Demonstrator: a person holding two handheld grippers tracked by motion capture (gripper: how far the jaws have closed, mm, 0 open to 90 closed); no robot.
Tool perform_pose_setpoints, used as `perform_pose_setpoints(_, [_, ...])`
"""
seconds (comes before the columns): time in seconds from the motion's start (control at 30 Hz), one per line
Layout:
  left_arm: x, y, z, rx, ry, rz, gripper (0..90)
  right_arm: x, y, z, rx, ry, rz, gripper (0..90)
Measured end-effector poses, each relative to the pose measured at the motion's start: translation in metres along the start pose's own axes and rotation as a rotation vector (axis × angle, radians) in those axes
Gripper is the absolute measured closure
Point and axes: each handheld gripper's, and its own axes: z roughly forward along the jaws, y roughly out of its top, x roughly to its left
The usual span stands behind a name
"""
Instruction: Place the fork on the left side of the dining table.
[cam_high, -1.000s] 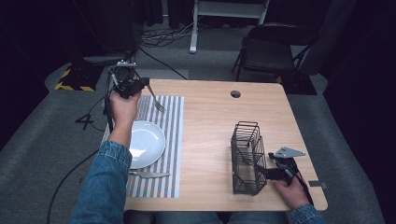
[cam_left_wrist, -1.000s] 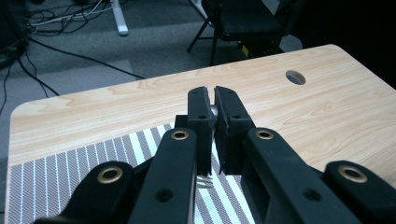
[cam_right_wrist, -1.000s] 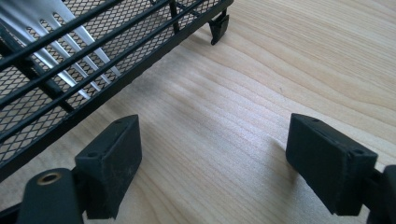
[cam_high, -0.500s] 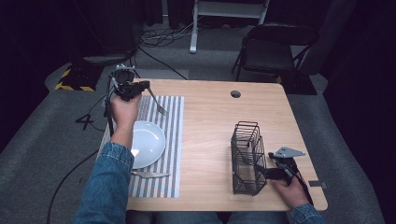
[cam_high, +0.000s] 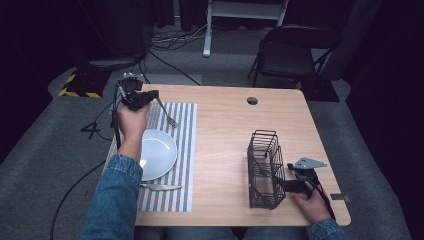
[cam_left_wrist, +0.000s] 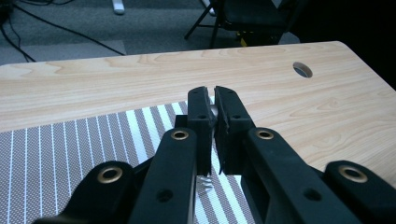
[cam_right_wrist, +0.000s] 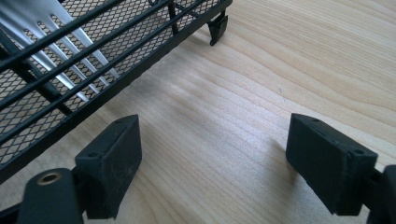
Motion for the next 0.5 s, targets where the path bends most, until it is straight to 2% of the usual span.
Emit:
perform_pose_setpoints(0.13, [0.004, -0.002, -0.001, -0.007, 0.002, -0.017, 85.5, 0.0, 0.0, 0.0, 0.0, 0.001, 0.0, 18.4])
perform_pose_setpoints(0.27, [0.009, -0.004, -0.001, -0.002, 0.031, -0.024, 83.8, 0.0, 0.0, 0.0, 0.0, 0.001, 0.0, 18.4])
perform_pose_setpoints(0.33, [0.013, -0.005, 0.0, 0.009, 0.043, -0.034, 77.1, 0.0, 0.0, 0.0, 0.0, 0.001, 0.0, 18.4])
perform_pose_setpoints(0.5, [0.021, -0.009, 0.0, 0.01, 0.042, -0.068, 64.1, 0.0, 0.0, 0.0, 0.0, 0.001, 0.0, 18.4])
